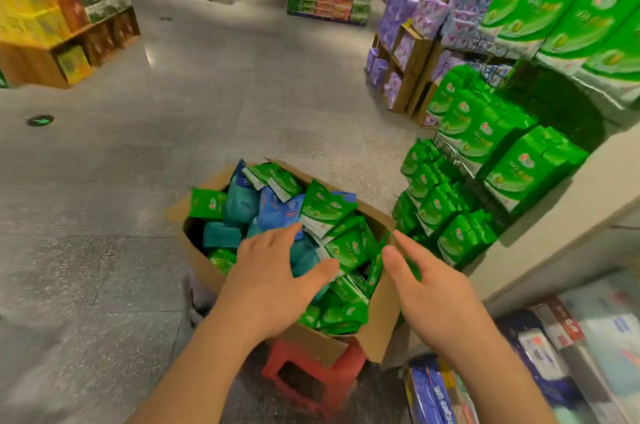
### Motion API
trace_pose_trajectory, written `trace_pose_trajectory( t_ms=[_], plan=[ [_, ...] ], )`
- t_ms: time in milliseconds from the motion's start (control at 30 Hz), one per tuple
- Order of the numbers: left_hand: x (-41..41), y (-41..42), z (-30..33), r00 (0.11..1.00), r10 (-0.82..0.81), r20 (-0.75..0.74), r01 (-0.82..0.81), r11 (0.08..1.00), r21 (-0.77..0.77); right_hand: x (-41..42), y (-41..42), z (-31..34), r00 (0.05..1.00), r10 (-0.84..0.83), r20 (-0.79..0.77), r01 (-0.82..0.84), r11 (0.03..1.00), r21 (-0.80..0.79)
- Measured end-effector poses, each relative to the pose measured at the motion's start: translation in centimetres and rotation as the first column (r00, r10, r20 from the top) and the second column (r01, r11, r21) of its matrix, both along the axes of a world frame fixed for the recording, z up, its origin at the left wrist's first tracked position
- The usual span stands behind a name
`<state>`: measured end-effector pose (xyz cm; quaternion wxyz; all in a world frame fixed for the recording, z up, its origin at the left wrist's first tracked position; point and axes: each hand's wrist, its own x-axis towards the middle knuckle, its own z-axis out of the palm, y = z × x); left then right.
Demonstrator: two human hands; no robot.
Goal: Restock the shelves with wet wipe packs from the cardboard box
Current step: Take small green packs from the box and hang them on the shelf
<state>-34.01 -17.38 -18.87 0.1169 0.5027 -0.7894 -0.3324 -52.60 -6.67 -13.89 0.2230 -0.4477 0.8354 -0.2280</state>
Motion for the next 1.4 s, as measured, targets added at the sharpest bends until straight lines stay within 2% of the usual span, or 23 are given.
trace_pose_trajectory(
  t_ms=[267, 467, 667, 900, 1100, 1233, 1400],
  plan=[
    [0.4, -5.7, -0.2, 0.985, 0.162, 0.058, -0.163, 0.987, 0.014, -3.5, -7.6, -2.6, 0.985, 0.107, 0.135, -0.108, 0.994, -0.002],
    [1.3, -9.6, -1.2, 0.958, 0.271, 0.088, -0.276, 0.960, 0.042, -4.8, -12.1, -4.1, 0.979, 0.159, 0.131, -0.158, 0.987, -0.017],
    [2.4, -13.5, -2.0, 0.940, 0.340, 0.031, -0.341, 0.937, 0.075, -3.8, -16.6, -4.6, 0.968, 0.201, 0.152, -0.207, 0.978, 0.024],
    [6.7, -21.4, -7.1, 0.856, 0.515, -0.040, -0.486, 0.829, 0.277, -0.4, -23.1, -6.9, 0.972, 0.181, 0.154, -0.190, 0.981, 0.048],
    [9.8, -29.2, -13.5, 0.773, 0.633, 0.047, -0.610, 0.720, 0.330, 3.7, -29.2, -9.4, 0.986, 0.114, 0.122, -0.125, 0.988, 0.088],
    [10.1, -33.0, -17.9, 0.795, 0.597, 0.106, -0.597, 0.737, 0.317, 5.7, -32.6, -11.2, 0.985, 0.080, 0.153, -0.101, 0.986, 0.136],
    [9.6, -35.0, -21.0, 0.863, 0.481, 0.154, -0.503, 0.842, 0.195, 7.4, -34.9, -13.1, 0.984, 0.051, 0.174, -0.086, 0.975, 0.203]
  ],
)
